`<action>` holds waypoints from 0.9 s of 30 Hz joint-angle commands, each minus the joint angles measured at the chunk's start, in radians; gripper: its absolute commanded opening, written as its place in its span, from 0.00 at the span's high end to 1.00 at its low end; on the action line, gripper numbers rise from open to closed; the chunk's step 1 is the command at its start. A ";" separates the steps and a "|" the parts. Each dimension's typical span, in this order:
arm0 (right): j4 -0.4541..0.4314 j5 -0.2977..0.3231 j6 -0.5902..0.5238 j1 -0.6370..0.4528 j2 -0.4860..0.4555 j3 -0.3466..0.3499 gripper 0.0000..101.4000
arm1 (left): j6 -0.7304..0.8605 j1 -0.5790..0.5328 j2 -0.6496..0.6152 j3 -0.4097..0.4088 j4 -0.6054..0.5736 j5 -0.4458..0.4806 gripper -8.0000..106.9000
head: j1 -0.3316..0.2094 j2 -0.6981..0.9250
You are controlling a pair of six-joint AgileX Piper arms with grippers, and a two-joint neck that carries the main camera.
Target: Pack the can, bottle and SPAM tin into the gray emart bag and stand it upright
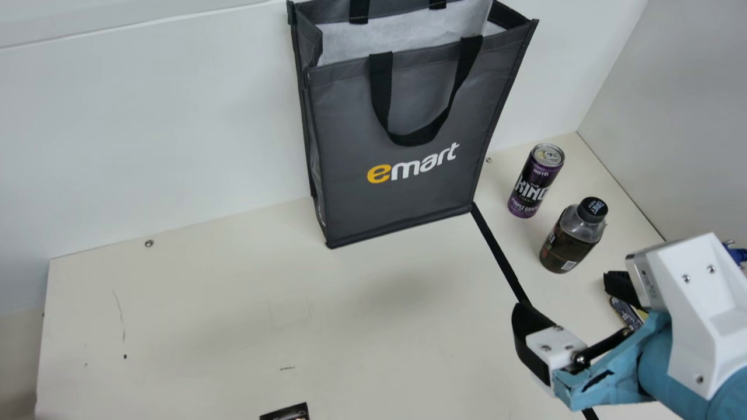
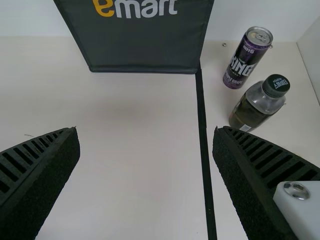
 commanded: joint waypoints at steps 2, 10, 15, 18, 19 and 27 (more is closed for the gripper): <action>0.000 0.000 0.000 0.000 0.000 0.000 0.06 | 0.000 0.000 0.000 0.000 0.000 0.000 0.15 | -0.023 -0.001; 0.000 0.000 0.000 0.000 0.000 0.000 0.06 | 0.000 0.000 0.000 0.000 0.000 0.000 0.15 | -0.023 -0.001; 0.000 0.000 0.000 0.000 0.000 0.000 0.06 | 0.000 0.000 0.000 0.000 0.000 0.000 0.15 | -0.023 -0.001; 0.000 0.000 0.000 0.000 0.000 0.000 0.06 | 0.000 0.000 0.000 0.000 0.000 0.000 0.15 | -0.023 -0.001; 0.000 0.000 0.000 0.000 0.000 0.000 0.06 | 0.000 0.000 0.000 0.000 0.000 0.000 0.15 | -0.023 -0.001; 0.000 0.000 0.000 0.000 0.000 0.000 0.06 | 0.000 0.000 0.000 0.000 0.000 0.000 0.15 | -0.023 -0.001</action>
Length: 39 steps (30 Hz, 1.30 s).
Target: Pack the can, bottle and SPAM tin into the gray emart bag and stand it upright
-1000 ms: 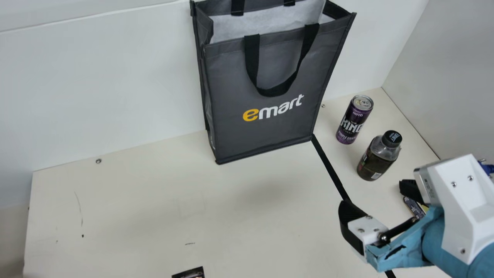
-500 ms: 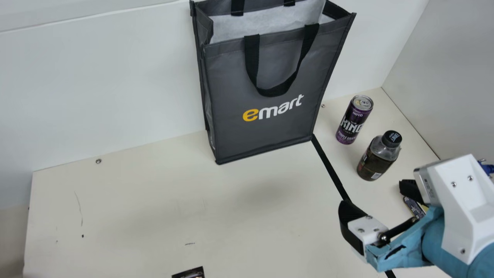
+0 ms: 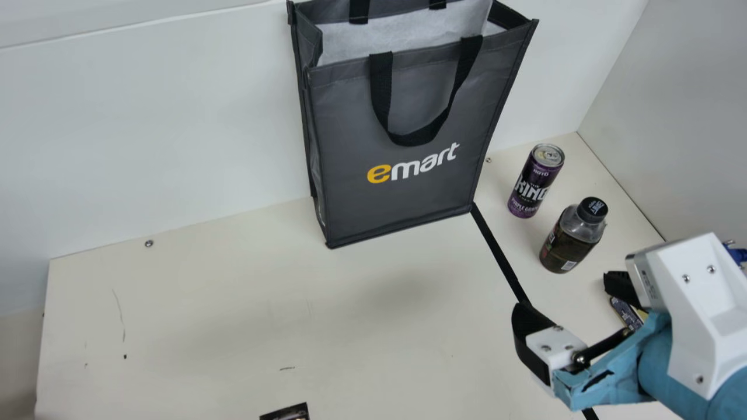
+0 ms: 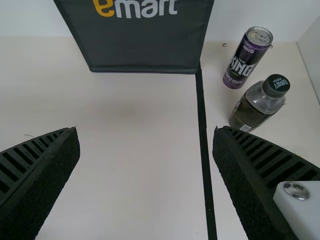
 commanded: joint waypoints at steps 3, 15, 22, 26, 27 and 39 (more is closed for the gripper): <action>0.000 0.000 0.000 0.000 0.000 0.000 0.06 | 0.000 0.000 0.000 0.000 0.000 0.000 0.15 | -0.021 -0.001; -0.002 -0.004 -0.003 0.005 0.019 -0.022 0.06 | 0.000 0.000 0.000 0.000 0.000 0.000 0.15 | -0.021 -0.001; -0.017 -0.009 -0.027 0.010 0.063 -0.080 0.06 | 0.000 0.000 0.000 0.000 0.000 0.000 0.15 | -0.021 -0.001; -0.026 -0.008 -0.044 0.014 0.092 -0.116 0.06 | 0.000 0.000 0.000 0.000 0.000 0.000 0.15 | -0.021 -0.001; -0.028 -0.008 -0.049 0.014 0.099 -0.125 0.06 | 0.000 0.000 0.000 0.000 0.000 0.000 0.15 | -0.021 -0.001; -0.027 0.006 -0.149 0.012 0.194 -0.242 0.06 | 0.000 0.000 0.000 0.000 0.000 0.000 0.15 | -0.021 -0.001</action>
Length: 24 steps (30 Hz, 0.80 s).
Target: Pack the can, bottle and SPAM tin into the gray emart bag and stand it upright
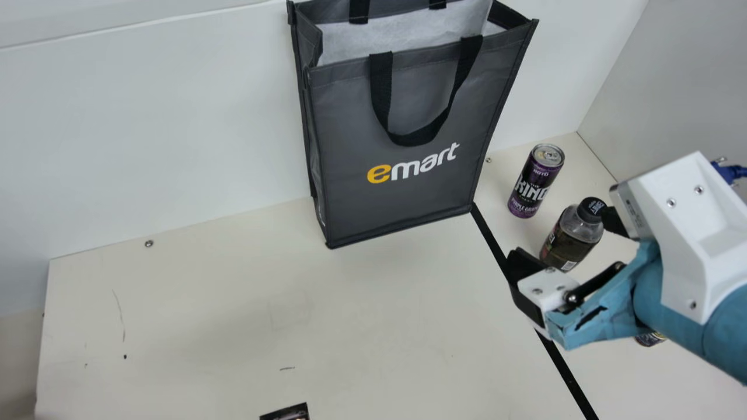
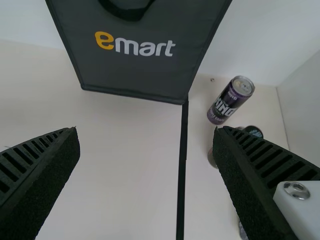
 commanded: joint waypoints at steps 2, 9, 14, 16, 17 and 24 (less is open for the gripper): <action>0.004 0.001 -0.031 -0.001 0.026 -0.036 0.06 | 0.000 0.000 0.000 0.000 0.000 0.000 0.15 | -0.023 -0.002; 0.019 0.001 -0.103 -0.005 0.094 -0.120 0.06 | 0.000 0.000 0.000 0.000 0.000 0.000 0.15 | -0.023 -0.002; 0.032 0.001 -0.154 -0.007 0.144 -0.182 0.06 | 0.000 0.000 0.000 0.000 0.000 0.000 0.15 | -0.023 -0.002; 0.040 0.001 -0.174 -0.011 0.166 -0.207 0.06 | 0.000 0.000 0.000 0.000 0.000 0.000 0.15 | -0.023 -0.002; 0.044 0.001 -0.184 -0.013 0.176 -0.220 0.06 | 0.000 0.000 0.000 0.000 0.000 0.000 0.15 | -0.023 -0.002; 0.084 0.001 -0.269 -0.034 0.260 -0.318 0.06 | 0.000 0.000 0.000 0.000 0.000 0.000 0.15 | -0.023 -0.002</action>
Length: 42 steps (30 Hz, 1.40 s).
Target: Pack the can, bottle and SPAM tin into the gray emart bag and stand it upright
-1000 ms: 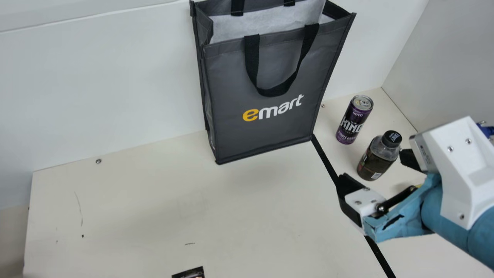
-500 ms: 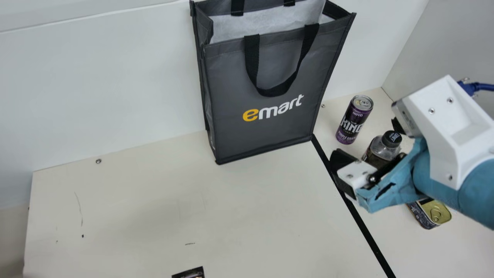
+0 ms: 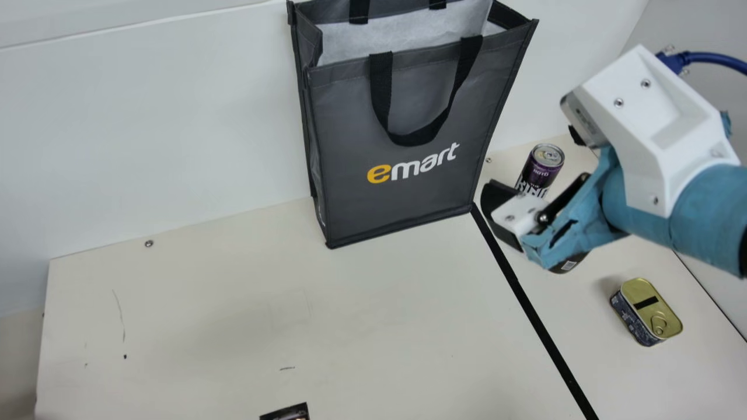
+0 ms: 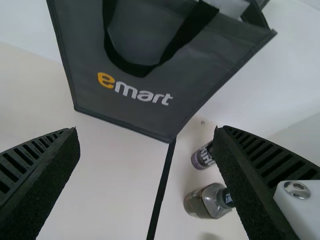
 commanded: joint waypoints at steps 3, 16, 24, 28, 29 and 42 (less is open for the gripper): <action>0.024 0.000 -0.056 -0.013 0.055 -0.066 0.06 | 0.000 0.000 0.000 0.000 0.000 0.000 0.15 | -0.021 -0.001; 0.088 0.000 -0.203 -0.038 0.213 -0.245 0.06 | 0.000 0.000 0.000 0.000 0.000 0.000 0.15 | -0.021 -0.001; 0.126 0.000 -0.292 -0.040 0.301 -0.340 0.06 | 0.000 0.000 0.000 0.000 0.000 0.000 0.15 | -0.021 -0.001; 0.148 0.000 -0.335 -0.042 0.345 -0.387 0.06 | 0.000 0.000 0.000 0.000 0.000 0.000 0.15 | -0.021 -0.001; 0.153 0.000 -0.346 -0.043 0.356 -0.399 0.06 | 0.000 0.000 0.000 0.000 0.000 0.000 0.15 | -0.021 -0.001; 0.232 0.000 -0.489 -0.047 0.487 -0.526 0.06 | 0.000 0.000 0.000 0.000 0.000 0.000 0.15 | -0.021 -0.001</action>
